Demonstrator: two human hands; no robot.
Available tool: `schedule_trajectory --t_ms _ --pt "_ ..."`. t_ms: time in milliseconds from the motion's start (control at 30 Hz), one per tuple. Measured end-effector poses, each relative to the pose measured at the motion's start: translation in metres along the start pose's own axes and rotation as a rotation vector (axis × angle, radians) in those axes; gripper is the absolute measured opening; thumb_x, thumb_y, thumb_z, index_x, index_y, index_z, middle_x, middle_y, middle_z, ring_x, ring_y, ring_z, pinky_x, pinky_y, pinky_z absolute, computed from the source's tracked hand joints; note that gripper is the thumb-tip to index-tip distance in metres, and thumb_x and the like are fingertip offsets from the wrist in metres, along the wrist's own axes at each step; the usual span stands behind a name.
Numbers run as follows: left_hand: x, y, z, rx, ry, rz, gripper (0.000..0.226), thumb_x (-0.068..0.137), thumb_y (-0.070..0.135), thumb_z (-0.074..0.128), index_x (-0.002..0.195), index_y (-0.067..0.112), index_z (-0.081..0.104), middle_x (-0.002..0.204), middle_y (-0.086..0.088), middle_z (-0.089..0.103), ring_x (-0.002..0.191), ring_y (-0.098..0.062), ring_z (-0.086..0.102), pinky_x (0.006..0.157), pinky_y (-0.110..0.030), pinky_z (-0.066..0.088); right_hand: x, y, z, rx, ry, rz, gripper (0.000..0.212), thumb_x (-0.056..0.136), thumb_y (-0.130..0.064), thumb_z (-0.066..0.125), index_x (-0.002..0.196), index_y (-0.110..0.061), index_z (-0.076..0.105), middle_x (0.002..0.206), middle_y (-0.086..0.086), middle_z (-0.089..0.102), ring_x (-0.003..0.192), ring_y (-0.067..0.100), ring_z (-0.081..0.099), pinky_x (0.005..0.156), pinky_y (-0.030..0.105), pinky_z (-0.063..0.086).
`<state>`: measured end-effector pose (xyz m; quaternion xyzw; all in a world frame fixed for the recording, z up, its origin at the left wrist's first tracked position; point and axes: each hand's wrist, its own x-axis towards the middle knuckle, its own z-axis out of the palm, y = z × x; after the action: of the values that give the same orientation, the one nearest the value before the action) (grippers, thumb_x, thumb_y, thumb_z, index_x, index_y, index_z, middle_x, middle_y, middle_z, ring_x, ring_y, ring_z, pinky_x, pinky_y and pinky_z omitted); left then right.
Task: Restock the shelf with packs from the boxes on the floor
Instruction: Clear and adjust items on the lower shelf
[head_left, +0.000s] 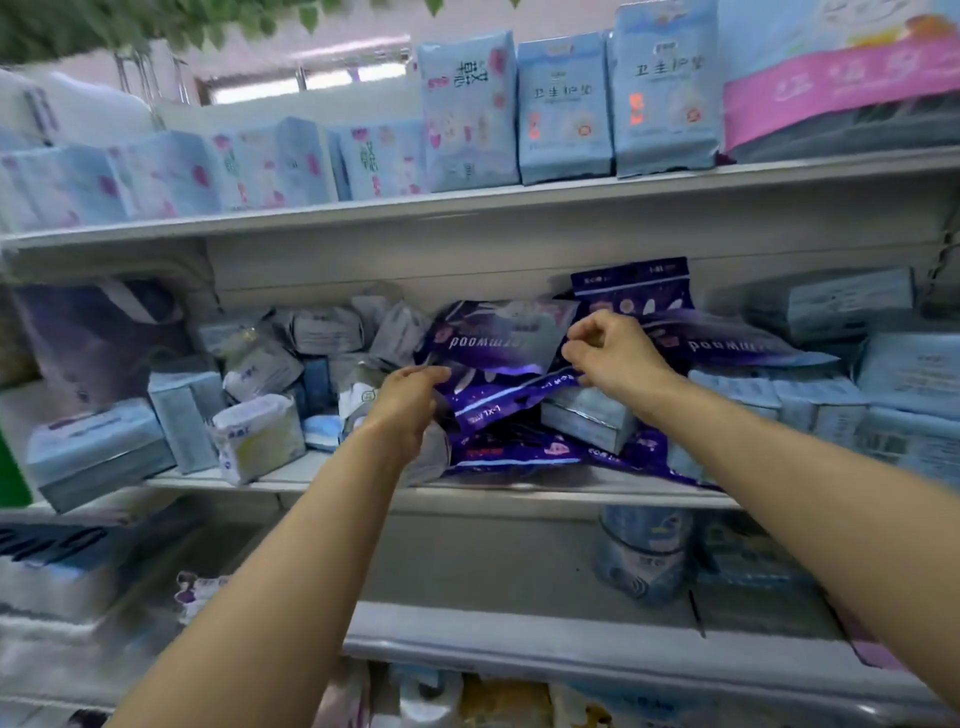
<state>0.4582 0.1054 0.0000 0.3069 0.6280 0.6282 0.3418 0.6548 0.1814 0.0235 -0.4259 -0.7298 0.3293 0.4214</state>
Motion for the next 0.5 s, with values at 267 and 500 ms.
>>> schedule_trajectory --t_ms 267,500 --pt "0.046 0.019 0.015 -0.229 -0.150 -0.291 0.016 0.096 0.023 0.059 0.098 0.006 0.058 0.105 -0.017 0.066 0.081 -0.032 0.065 0.063 -0.042 0.053 0.069 -0.013 0.038 -0.340 -0.007 0.246 0.053 0.097 -0.041 0.050 0.133 -0.002 0.050 0.129 0.016 0.055 0.115 0.033 0.054 0.094 0.036 0.046" --pt "0.066 0.011 0.034 -0.316 -0.177 -0.315 0.020 0.098 0.027 0.060 0.093 0.008 0.056 0.079 -0.013 0.057 0.063 -0.026 0.058 0.056 -0.042 0.054 0.109 -0.006 0.057 -0.147 0.089 0.501 0.116 0.080 -0.062 0.065 0.153 -0.003 -0.004 0.160 0.017 0.013 0.146 0.037 0.018 0.118 0.044 0.022"
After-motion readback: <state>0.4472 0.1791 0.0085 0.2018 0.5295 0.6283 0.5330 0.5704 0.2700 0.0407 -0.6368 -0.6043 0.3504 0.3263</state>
